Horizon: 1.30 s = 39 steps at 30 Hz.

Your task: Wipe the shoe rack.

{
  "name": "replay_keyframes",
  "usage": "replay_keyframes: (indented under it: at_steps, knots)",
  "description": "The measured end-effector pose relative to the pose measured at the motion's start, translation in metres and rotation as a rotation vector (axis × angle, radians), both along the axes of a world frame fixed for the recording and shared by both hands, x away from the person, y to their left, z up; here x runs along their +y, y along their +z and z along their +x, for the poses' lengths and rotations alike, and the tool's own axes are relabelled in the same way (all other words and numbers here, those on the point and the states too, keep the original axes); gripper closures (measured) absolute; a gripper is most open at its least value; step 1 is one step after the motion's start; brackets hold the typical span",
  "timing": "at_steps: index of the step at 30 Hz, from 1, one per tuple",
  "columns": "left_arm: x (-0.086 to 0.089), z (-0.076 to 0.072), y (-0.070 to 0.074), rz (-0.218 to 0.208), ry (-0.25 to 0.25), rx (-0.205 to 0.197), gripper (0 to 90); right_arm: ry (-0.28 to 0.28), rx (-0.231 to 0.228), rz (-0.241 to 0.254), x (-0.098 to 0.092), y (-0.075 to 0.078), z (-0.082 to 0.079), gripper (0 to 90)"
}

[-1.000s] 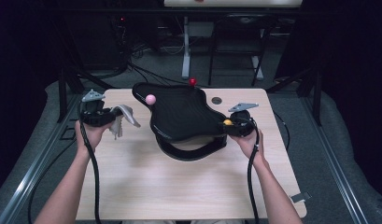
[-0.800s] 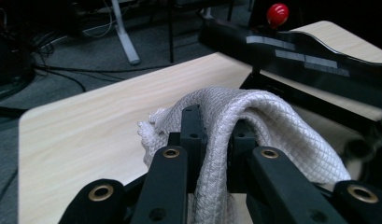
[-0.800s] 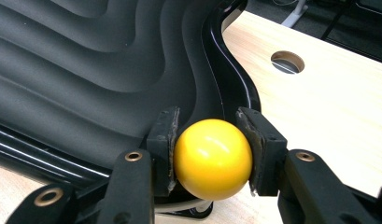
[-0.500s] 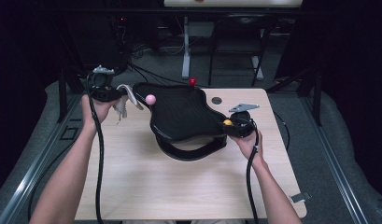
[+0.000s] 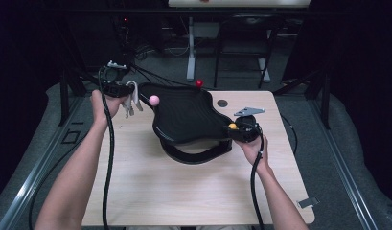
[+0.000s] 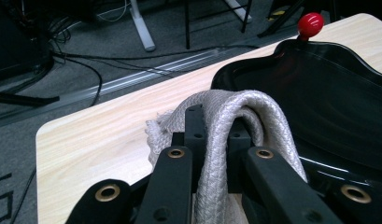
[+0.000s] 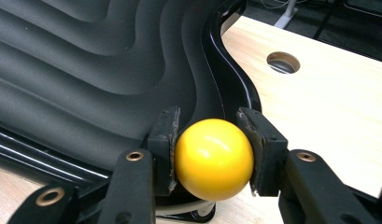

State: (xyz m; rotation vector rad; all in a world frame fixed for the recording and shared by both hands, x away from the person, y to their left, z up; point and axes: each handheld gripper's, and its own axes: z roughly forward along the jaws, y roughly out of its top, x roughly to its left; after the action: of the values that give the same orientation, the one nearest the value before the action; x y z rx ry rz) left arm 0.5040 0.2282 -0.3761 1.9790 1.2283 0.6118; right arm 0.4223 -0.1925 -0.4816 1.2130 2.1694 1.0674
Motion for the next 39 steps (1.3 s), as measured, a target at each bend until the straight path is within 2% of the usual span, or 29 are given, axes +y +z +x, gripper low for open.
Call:
replay_keyframes:
  at_steps: [2, 7, 13, 15, 20, 28, 39]
  knots:
    - [0.0, -0.003, 0.0, -0.007, 0.0, -0.005, 83.8, -0.003, -0.01, 0.002, 0.001, -0.001, 0.0, 59.7]
    - [0.001, -0.013, -0.001, -0.029, -0.006, -0.015, 83.8, -0.004, 0.0, -0.01, 0.001, 0.001, 0.0, 59.6]
    - [0.001, -0.026, -0.003, -0.029, -0.026, -0.016, 83.4, -0.002, -0.002, -0.009, 0.001, 0.0, 0.0, 59.6]
    - [0.001, -0.03, -0.004, -0.048, -0.024, -0.013, 83.3, -0.002, -0.003, -0.009, 0.001, 0.0, 0.0, 59.6]
    - [-0.002, -0.04, -0.008, -0.047, -0.029, -0.023, 83.3, -0.001, -0.003, -0.012, 0.001, 0.0, 0.0, 59.6]
    - [-0.006, -0.052, -0.011, -0.057, -0.042, -0.018, 83.4, 0.004, -0.003, -0.014, 0.001, 0.001, 0.0, 59.7]
    - [-0.015, -0.065, -0.017, -0.077, -0.086, -0.016, 83.4, 0.015, -0.007, -0.014, 0.0, 0.001, 0.001, 59.7]
